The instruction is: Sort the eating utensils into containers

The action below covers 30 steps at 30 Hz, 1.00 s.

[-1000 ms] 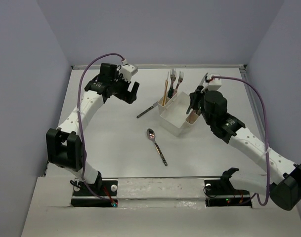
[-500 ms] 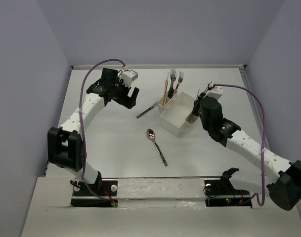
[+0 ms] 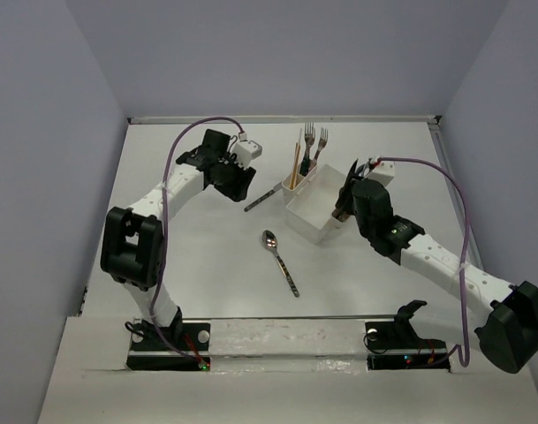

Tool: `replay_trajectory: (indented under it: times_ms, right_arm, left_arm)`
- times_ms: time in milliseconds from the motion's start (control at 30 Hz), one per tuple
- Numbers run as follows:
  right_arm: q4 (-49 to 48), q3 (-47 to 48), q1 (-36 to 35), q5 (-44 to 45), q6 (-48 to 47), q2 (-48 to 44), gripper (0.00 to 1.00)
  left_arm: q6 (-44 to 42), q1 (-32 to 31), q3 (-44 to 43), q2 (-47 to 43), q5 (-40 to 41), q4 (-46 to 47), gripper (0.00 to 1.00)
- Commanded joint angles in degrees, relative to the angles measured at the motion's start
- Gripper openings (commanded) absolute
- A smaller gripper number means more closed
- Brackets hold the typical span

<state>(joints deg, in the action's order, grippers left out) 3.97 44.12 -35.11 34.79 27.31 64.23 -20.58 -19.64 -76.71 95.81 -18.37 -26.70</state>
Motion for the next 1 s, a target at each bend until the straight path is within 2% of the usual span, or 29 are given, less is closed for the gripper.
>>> replay_trajectory:
  times_ms: [0,33,133,200,433,700,800,967]
  right_arm:
    - [-1.60,0.97,0.31,-0.42,0.64,-1.56,0.60]
    - [-0.46,1.49,0.31,-0.33,0.64,-2.43,0.63]
    - [1.48,2.37,0.31,-0.42,0.20,-4.19,0.64]
    - [3.05,3.51,0.31,-0.25,-0.59,-5.86,0.64]
    - [5.87,7.73,0.31,0.28,-4.01,-10.17,0.64]
    - [6.58,9.50,0.31,2.56,-7.53,-12.19,0.64]
    - [6.75,9.14,0.31,2.48,-7.45,-12.37,0.64]
    - [7.11,9.23,0.31,3.53,-7.97,-12.72,0.64]
  left_arm:
    - [-1.66,-1.72,-2.04,4.11,-0.08,-0.46,0.56]
    - [-2.44,-2.50,-2.74,5.60,-0.43,0.24,0.59]
    - [-4.11,-4.61,-3.53,8.50,0.52,1.65,0.70]
    - [-5.52,-5.41,-4.41,11.40,2.19,1.82,0.72]
    - [-6.23,-6.55,-8.02,19.67,7.73,1.82,0.74]
    - [-8.69,-6.73,-9.69,23.89,8.00,0.07,0.72]
    - [-9.04,-6.64,-10.04,25.56,7.65,-0.63,0.60]
    - [-8.78,-6.20,-11.53,26.45,2.91,-4.67,0.26]
